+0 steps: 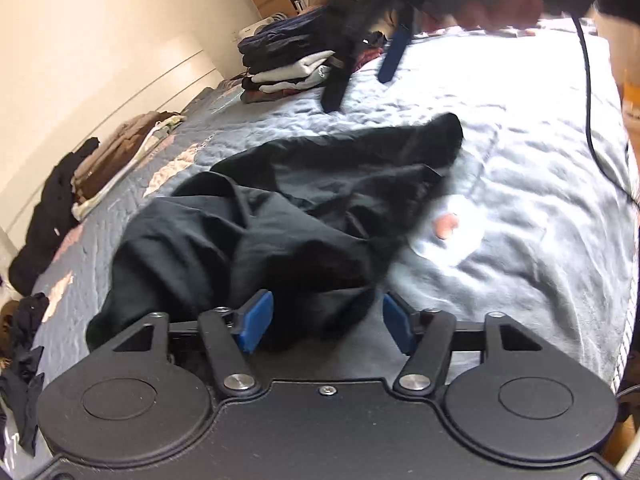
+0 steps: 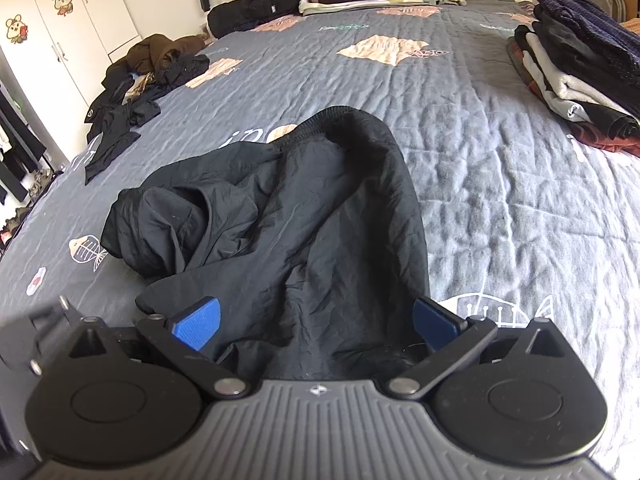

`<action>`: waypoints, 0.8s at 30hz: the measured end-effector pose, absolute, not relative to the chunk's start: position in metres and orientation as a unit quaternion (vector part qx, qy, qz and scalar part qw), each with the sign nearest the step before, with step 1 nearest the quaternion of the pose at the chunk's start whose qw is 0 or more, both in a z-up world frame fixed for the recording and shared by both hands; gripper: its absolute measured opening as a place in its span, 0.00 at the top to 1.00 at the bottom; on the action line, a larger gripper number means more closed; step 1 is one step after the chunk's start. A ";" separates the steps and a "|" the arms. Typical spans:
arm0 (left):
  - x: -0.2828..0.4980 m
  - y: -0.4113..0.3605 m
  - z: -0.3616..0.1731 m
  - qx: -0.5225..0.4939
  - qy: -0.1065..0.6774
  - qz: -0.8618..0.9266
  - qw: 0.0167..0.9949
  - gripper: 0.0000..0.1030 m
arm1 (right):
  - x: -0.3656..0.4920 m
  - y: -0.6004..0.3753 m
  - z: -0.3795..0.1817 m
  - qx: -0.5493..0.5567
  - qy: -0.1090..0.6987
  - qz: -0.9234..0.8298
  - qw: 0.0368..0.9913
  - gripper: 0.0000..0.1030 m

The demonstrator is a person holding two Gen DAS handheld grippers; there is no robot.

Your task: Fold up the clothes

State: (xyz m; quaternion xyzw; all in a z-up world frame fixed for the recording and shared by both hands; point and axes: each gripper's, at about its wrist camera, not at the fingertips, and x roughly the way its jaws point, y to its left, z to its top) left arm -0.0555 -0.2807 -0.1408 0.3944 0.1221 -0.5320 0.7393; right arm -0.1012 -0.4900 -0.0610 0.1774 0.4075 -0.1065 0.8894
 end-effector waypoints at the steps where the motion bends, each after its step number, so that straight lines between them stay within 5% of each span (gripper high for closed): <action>1: -0.061 -0.285 -0.147 0.405 0.109 -0.524 0.741 0.47 | -0.102 -0.490 -0.061 0.178 0.407 -0.107 0.890 0.00; 5: -0.082 -0.304 -0.167 0.442 0.044 -0.501 0.742 0.47 | -0.105 -0.490 -0.058 0.176 0.404 -0.107 0.891 0.00; 7: -0.088 -0.315 -0.177 0.461 0.017 -0.483 0.744 0.74 | -0.106 -0.491 -0.057 0.176 0.402 -0.108 0.892 0.00; 10: -0.082 -0.326 -0.182 0.448 0.051 -0.478 0.754 0.96 | -0.109 -0.494 -0.056 0.178 0.400 -0.109 0.893 0.00; 21: -0.007 -0.286 -0.057 -0.003 0.267 -0.559 0.785 0.98 | -0.129 -0.510 -0.044 0.191 0.376 -0.126 0.898 0.00; 24: 0.003 -0.294 -0.055 -0.017 0.301 -0.565 0.768 0.98 | -0.135 -0.512 -0.036 0.182 0.365 -0.123 0.905 0.00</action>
